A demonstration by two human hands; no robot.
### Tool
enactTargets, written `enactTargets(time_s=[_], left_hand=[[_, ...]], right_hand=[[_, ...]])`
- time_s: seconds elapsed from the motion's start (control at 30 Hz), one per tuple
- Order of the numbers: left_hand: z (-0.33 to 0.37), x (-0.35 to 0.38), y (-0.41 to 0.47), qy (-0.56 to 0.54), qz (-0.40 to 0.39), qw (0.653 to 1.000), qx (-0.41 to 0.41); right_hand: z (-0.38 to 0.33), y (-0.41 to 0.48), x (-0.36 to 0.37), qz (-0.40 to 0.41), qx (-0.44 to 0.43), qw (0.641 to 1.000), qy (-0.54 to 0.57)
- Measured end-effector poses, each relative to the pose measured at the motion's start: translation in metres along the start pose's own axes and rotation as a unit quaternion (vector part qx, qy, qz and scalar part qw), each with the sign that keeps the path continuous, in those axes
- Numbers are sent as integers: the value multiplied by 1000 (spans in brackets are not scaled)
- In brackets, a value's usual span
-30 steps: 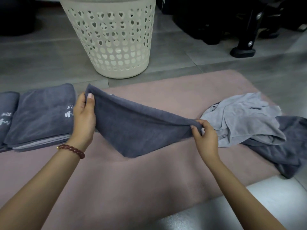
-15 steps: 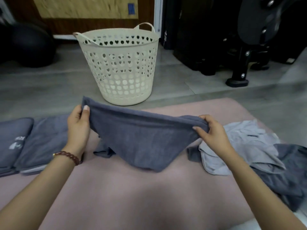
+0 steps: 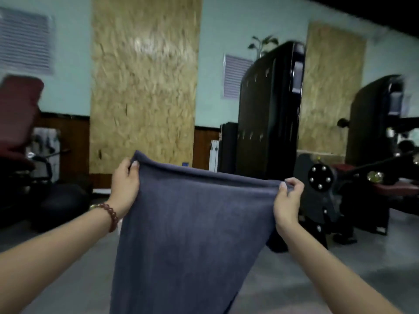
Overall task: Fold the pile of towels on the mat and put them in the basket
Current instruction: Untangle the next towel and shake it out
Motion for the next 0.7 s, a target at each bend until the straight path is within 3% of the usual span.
enactTargets(time_s=[0.2, 0.4, 0.57, 0.7], left_hand=[[108, -25, 111, -33, 50, 997, 46], [174, -51, 168, -26, 132, 991, 27], [182, -65, 183, 1, 143, 990, 7], [183, -64, 178, 9, 129, 992, 6]], right_hand=[[-158, 73, 55, 79, -90, 993, 19], [-242, 124, 105, 6, 6, 981, 192], [-270, 139, 98, -110, 26, 984, 135], [-279, 142, 88, -129, 13, 985, 113]])
Point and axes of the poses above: each hand's wrist, its own y-axis towards the middle knuckle, its own x-axis out of the palm, z = x × y, the point moved 5 cm from there along y, towards the middle knuckle, and after that the axes turned 6 degrees about y, right-handed, at the moved point
